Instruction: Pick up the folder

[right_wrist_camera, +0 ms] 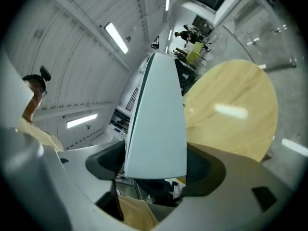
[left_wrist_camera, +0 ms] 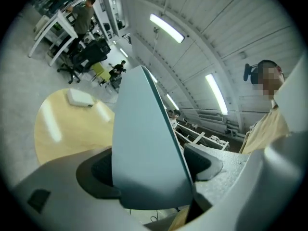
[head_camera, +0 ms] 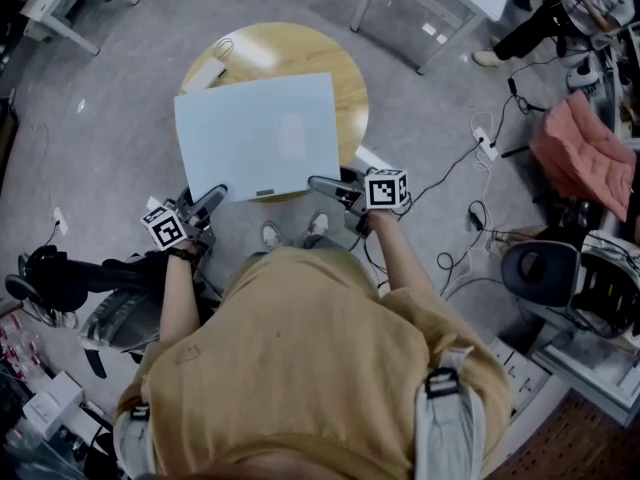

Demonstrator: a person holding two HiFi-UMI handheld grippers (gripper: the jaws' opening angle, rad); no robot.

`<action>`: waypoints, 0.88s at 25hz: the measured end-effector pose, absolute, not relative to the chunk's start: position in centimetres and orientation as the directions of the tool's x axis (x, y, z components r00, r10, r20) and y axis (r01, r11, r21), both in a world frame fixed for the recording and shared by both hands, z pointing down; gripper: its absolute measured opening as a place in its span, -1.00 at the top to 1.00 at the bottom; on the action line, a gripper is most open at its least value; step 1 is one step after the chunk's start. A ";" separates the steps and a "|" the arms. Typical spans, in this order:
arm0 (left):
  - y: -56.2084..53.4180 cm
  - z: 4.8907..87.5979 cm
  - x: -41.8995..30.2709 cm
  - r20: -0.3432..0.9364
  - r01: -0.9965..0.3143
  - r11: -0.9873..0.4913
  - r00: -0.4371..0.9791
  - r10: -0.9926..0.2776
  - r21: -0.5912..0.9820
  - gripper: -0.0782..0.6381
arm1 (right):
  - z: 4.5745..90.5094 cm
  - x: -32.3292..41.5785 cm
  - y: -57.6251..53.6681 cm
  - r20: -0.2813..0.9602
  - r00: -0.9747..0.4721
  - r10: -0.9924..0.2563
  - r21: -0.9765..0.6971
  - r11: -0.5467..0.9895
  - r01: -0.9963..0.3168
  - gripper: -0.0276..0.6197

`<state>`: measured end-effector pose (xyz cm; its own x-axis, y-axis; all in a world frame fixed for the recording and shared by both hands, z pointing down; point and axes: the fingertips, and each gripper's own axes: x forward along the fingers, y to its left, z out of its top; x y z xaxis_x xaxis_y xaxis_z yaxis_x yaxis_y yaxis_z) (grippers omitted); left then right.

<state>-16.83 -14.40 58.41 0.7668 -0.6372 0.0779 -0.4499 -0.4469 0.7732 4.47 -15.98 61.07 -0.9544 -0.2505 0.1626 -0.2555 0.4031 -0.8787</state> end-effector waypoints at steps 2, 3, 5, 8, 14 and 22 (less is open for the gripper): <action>-15.4 55.3 -16.9 0.039 -0.462 -0.501 0.762 -0.646 0.732 -0.35 | 58.2 4.4 -17.1 0.129 -0.955 -0.266 -0.853 0.462 -0.244 -0.17; -15.7 53.8 -16.9 0.018 -0.466 -0.525 0.760 -0.650 0.712 -0.35 | 56.9 4.4 -17.5 0.112 -0.956 -0.271 -0.841 0.487 -0.236 -0.17; -16.2 50.9 -16.8 -0.018 -0.477 -0.567 0.755 -0.656 0.672 -0.35 | 54.5 4.5 -18.1 0.085 -0.956 -0.280 -0.814 0.534 -0.228 -0.18; -16.5 46.8 -16.6 -0.063 -0.496 -0.622 0.749 -0.659 0.606 -0.35 | 51.0 4.6 -18.8 0.043 -0.957 -0.288 -0.771 0.599 -0.215 -0.18; -15.9 40.4 -16.5 -0.117 -0.528 -0.679 0.739 -0.663 0.511 -0.35 | 45.2 4.6 -18.9 -0.028 -0.957 -0.288 -0.703 0.686 -0.186 -0.18; -15.1 35.3 -15.4 -0.160 -0.560 -0.722 0.734 -0.660 0.407 -0.35 | 40.4 5.5 -18.8 -0.084 -0.958 -0.274 -0.622 0.766 -0.165 -0.18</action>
<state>-15.38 -15.09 35.29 0.7341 -0.6598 -0.1605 -0.5598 -0.7218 0.4069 5.50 -18.76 40.38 -0.9579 -0.2744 -0.0839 -0.1648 0.7656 -0.6218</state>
